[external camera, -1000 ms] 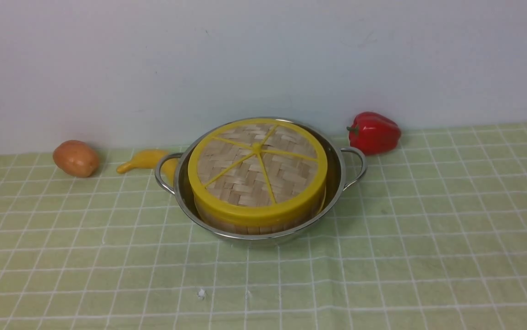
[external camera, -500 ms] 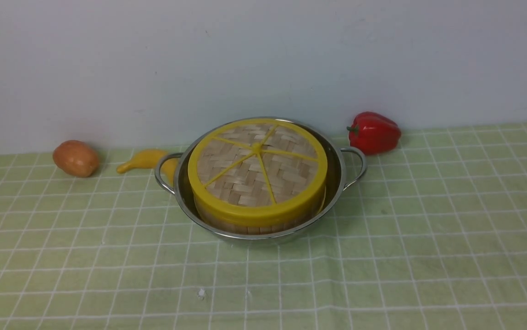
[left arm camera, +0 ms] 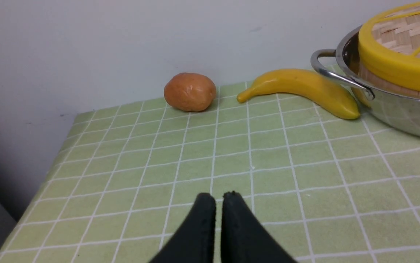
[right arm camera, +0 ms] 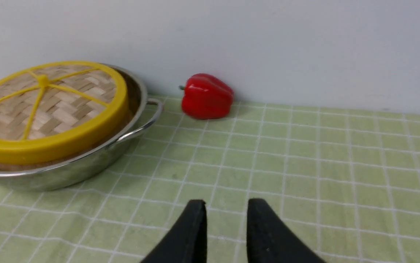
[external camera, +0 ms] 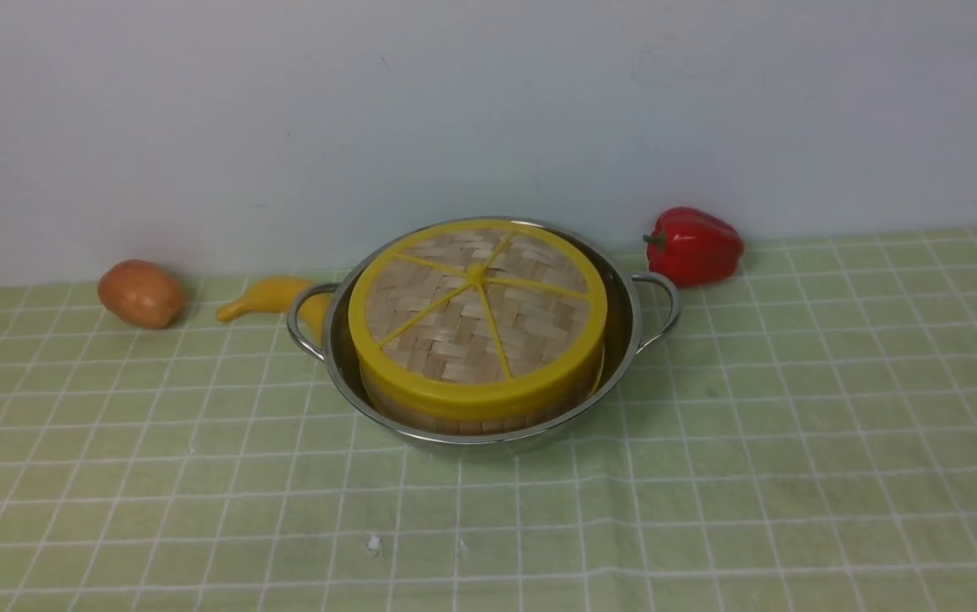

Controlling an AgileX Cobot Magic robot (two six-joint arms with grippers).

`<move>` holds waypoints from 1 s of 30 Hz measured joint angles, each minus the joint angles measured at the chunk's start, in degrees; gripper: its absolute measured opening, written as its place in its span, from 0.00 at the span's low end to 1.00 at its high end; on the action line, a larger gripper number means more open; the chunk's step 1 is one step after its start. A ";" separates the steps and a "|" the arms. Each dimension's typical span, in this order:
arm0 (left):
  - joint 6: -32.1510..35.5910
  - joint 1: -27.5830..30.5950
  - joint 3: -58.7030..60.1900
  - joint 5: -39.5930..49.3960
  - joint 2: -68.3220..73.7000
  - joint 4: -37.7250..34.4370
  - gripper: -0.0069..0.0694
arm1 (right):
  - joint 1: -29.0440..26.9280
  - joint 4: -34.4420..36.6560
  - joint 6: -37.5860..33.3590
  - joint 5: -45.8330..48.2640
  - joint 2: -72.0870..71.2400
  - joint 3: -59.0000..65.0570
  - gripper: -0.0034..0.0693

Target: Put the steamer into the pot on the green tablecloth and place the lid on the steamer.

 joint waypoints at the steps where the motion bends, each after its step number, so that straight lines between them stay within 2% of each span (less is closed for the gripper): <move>1: 0.00 0.00 0.00 -0.05 0.00 0.00 0.13 | -2.03 -0.64 -0.27 -0.54 -1.54 0.74 0.31; 4: 0.00 0.00 0.00 -0.05 0.00 0.00 0.13 | -6.71 -2.72 -0.27 -3.54 -7.08 4.71 0.33; 10: 0.00 0.00 0.00 -0.05 0.00 0.00 0.15 | -11.08 -4.34 -0.27 -14.38 -16.29 15.70 0.36; 18: 0.00 0.02 0.00 -0.05 0.00 0.00 0.18 | -11.70 -4.34 4.28 -21.15 -16.66 26.03 0.38; 30: 0.13 0.02 0.00 -0.05 0.00 0.00 0.20 | -11.70 -4.34 5.54 -21.93 -16.66 26.72 0.38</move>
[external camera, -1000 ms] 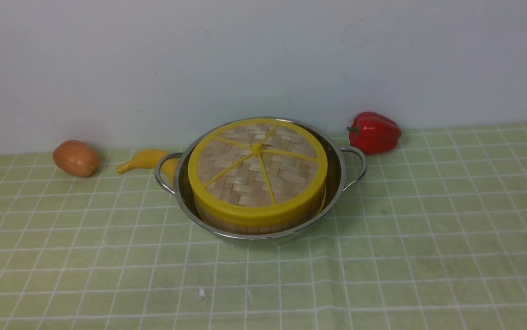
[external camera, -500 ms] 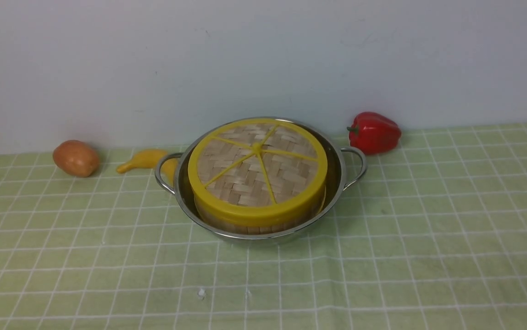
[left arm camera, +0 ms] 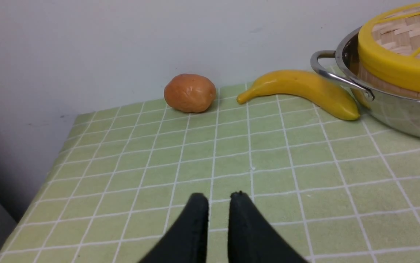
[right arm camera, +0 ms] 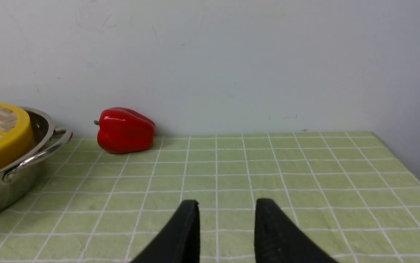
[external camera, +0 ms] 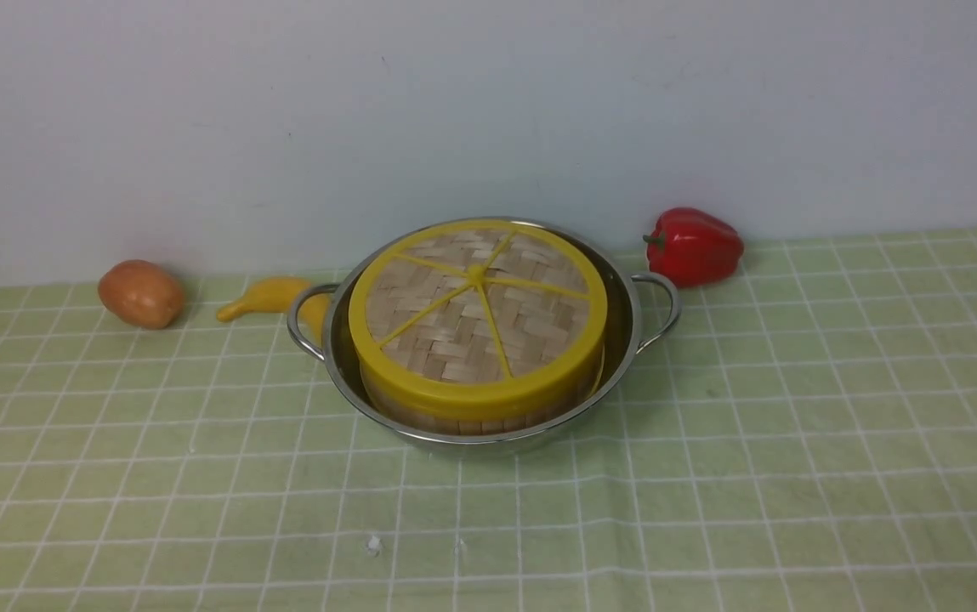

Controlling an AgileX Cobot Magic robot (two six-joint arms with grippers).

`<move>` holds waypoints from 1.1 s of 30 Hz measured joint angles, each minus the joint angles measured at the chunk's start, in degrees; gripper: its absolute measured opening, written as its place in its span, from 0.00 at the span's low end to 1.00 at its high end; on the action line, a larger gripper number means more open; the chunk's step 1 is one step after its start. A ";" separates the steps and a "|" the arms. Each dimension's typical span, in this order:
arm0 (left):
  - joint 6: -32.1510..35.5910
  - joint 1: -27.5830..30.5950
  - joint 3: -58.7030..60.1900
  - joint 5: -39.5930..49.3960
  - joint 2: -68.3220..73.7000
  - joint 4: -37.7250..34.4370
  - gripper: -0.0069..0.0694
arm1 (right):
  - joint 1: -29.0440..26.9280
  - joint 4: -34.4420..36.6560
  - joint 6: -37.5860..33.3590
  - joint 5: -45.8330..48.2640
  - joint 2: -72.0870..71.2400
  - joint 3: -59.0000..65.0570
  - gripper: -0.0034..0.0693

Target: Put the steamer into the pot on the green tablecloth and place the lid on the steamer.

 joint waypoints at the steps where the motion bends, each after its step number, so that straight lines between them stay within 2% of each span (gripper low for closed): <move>1: -0.01 0.00 0.00 0.00 0.00 0.00 0.20 | 0.00 0.00 0.00 0.00 0.00 0.00 0.38; 33: 0.09 0.00 0.00 0.00 0.00 0.00 0.29 | 0.00 0.00 0.00 0.00 0.00 0.00 0.38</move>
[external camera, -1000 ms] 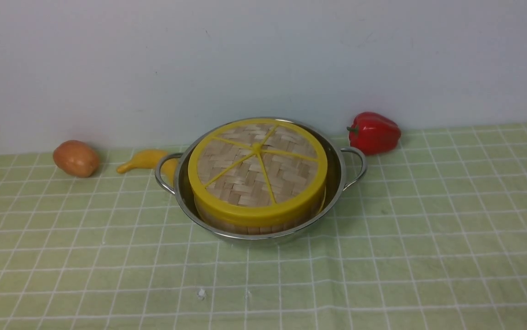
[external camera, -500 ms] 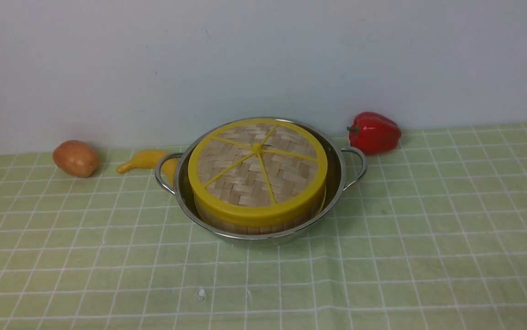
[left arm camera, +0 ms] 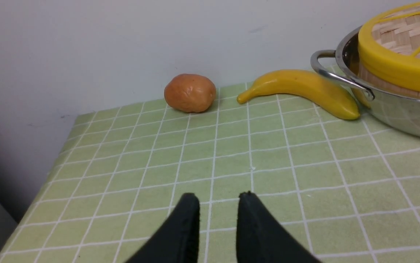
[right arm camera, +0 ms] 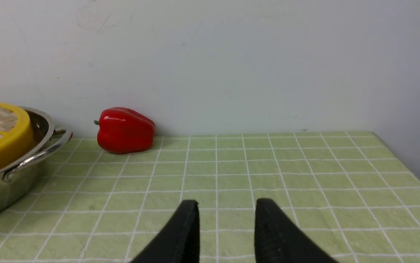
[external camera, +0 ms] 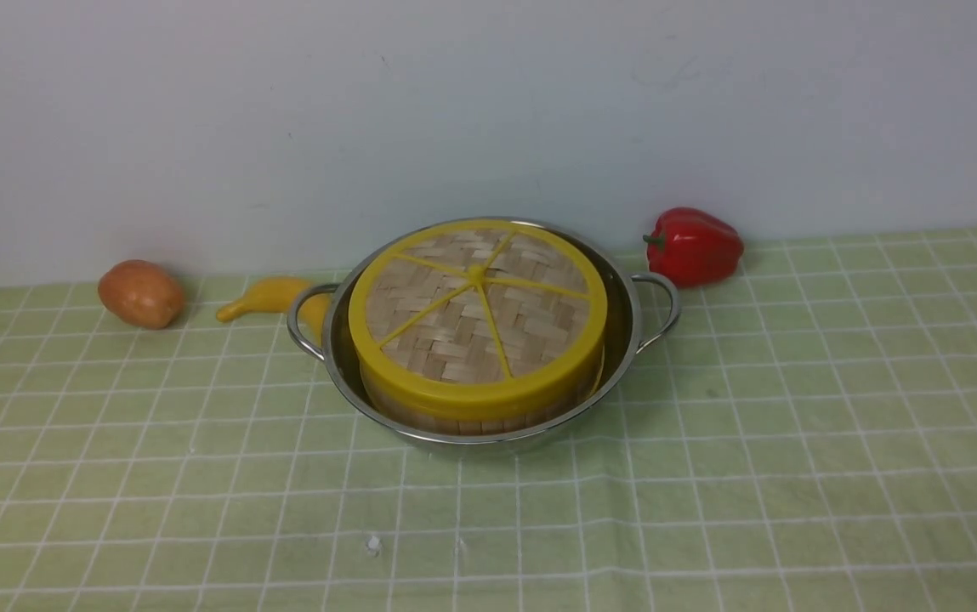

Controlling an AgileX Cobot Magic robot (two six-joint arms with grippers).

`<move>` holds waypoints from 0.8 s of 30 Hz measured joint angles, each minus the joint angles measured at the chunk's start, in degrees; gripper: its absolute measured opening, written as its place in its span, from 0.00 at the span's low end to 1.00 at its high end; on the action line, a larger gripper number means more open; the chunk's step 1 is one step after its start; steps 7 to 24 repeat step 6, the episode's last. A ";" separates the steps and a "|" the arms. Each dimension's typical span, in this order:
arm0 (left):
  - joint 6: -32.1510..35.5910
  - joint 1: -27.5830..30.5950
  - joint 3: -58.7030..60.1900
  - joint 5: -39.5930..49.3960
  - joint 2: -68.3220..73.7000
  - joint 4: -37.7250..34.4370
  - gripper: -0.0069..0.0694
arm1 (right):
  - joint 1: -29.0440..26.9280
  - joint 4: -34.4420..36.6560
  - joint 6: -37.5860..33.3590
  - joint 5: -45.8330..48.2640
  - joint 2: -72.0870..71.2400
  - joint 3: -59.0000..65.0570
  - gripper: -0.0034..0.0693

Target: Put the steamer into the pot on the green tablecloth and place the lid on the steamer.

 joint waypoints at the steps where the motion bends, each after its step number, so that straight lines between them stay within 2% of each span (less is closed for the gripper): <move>1: 0.00 0.00 0.00 0.00 0.00 0.00 0.29 | 0.00 0.05 0.00 0.00 0.00 0.00 0.38; 24: 0.00 0.00 0.00 0.00 0.00 0.00 0.30 | 0.00 0.16 0.00 0.00 0.00 0.00 0.38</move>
